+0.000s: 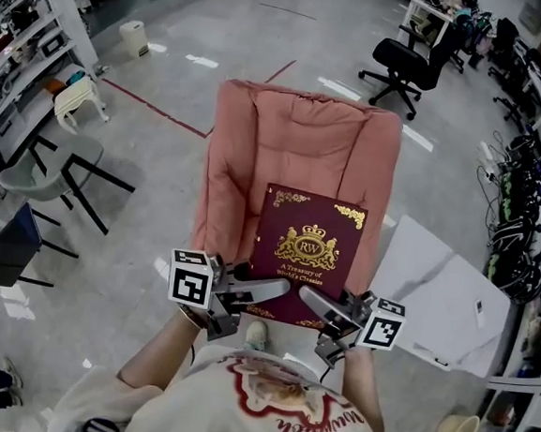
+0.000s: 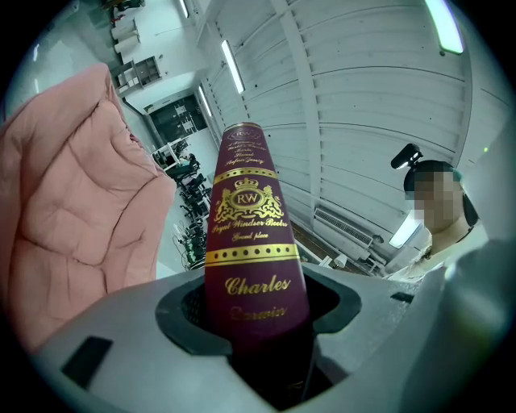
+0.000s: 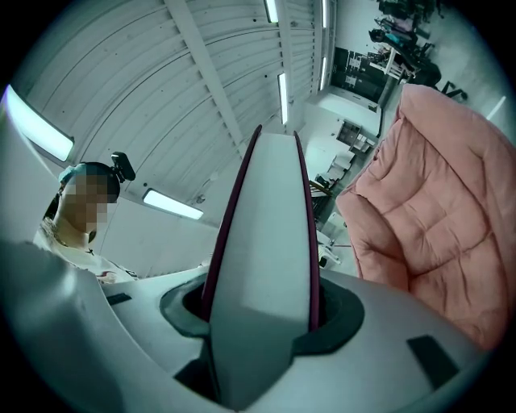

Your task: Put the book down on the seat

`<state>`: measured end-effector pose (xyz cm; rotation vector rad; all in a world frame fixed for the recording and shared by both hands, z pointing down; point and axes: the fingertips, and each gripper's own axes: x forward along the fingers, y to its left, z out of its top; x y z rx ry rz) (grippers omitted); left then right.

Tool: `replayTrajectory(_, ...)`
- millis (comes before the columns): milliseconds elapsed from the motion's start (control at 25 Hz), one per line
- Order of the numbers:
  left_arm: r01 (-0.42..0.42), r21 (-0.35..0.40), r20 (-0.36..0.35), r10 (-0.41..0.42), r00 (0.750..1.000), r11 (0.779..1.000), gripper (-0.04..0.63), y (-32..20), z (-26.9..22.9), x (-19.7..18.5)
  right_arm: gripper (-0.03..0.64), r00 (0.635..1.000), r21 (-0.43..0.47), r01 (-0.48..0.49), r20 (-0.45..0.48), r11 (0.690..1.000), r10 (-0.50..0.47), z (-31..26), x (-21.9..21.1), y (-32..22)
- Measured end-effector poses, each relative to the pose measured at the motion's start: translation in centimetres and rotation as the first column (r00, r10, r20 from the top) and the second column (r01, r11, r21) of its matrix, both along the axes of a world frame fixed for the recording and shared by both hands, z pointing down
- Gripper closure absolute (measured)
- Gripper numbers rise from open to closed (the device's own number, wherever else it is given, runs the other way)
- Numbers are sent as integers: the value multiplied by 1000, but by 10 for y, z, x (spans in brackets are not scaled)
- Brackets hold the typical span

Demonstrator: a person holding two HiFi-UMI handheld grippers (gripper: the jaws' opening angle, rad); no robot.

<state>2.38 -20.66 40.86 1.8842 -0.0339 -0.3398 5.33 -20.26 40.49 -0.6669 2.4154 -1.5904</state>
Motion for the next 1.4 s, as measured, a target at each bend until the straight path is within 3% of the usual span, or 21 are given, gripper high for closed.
replayTrajectory(1120,57,-108,32,-53,998,992,362,2,74,25,394,998,-114,64,19,991,-62,73,25,0)
replayTrajectory(1280,51,-67,61,-47,997,996,362,7,62,29,394,998,-71,57,45,996,-54,62,28,5)
replayTrajectory(1400,10,44,141,-17,990,999,362,1,29,10,394,992,42,13,122,999,-18,32,10,0)
